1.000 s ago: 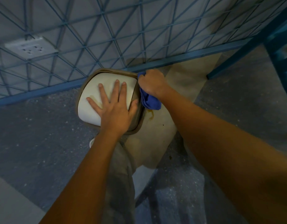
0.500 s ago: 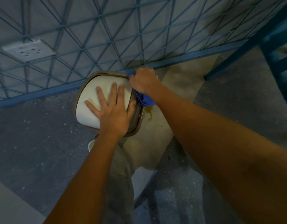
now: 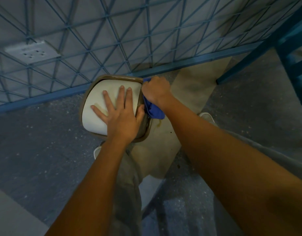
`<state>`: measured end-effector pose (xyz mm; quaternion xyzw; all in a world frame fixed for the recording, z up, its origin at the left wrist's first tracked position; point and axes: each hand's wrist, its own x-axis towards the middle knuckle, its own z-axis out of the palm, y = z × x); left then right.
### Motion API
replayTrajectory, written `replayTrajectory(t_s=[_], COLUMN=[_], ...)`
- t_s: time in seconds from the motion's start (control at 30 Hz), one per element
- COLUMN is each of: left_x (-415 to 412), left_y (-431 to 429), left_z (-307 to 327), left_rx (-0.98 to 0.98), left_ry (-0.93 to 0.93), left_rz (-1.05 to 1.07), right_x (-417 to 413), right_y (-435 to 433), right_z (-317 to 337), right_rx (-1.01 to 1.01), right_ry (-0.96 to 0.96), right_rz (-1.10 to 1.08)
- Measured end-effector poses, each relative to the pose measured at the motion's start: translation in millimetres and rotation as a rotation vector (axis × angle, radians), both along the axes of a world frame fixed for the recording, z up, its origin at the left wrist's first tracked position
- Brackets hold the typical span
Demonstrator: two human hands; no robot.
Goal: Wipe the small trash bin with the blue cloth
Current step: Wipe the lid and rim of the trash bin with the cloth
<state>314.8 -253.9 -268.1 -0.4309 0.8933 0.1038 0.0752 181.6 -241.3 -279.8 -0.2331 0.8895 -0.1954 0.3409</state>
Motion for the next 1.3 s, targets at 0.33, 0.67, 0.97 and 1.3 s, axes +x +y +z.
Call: replayTrajectory(t_s=[0.33, 0.67, 0.97, 1.3], left_x=[-1.4, -5.4, -5.8, -6.3], left_y=[1.2, 1.4, 0.0, -1.9], left_z=[1.9, 8.8, 9.5, 10.4], left_rx=[0.024, 0.081, 0.094, 0.096], left_ry=[-0.014, -0.036, -0.047, -0.049], left_rz=[0.004, 0.029, 0.028, 0.018], right_x=[-14.3, 28.6, 95.0, 61.7], right_y=[-14.1, 35.9, 81.0, 64.2], right_z=[12.1, -13.4, -10.6, -12.2], right_rx=[-0.015, -0.219, -0.031, 0.184], right_ry=[0.008, -0.143, 0.044, 0.583], right_rz=[0.173, -0.189, 0.026, 0.512])
